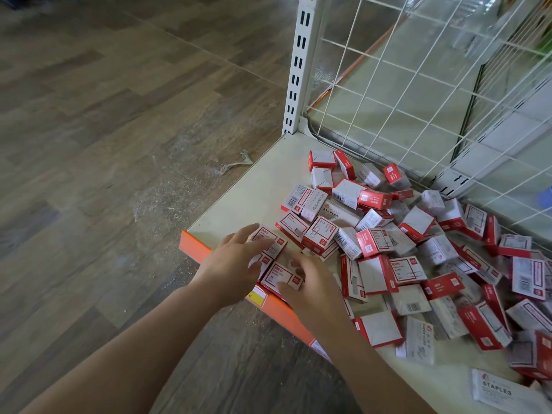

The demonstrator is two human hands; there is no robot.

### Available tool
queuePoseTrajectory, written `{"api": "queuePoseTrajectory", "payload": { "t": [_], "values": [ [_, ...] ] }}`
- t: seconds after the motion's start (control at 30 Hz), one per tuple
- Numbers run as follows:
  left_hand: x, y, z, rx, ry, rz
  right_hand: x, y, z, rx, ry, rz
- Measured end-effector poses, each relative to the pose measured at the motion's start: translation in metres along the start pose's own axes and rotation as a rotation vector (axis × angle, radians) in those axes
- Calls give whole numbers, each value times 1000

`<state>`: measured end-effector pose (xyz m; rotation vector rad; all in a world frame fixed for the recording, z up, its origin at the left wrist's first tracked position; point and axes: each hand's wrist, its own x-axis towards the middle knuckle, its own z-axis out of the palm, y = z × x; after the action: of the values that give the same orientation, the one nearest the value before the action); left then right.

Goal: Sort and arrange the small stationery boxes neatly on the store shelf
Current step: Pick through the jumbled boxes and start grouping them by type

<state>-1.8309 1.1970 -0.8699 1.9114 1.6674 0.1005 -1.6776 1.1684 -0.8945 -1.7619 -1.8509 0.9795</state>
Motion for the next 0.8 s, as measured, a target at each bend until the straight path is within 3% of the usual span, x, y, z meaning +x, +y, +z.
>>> {"api": "queuePoseTrajectory", "payload": {
  "t": [0.23, 0.8],
  "values": [
    [15, 1, -1, 80, -84, 13, -2, 0, -3, -141, -51, 98],
    [25, 6, -6, 175, -138, 41, -2, -1, 2, -261, 11, 27]
  ]
}}
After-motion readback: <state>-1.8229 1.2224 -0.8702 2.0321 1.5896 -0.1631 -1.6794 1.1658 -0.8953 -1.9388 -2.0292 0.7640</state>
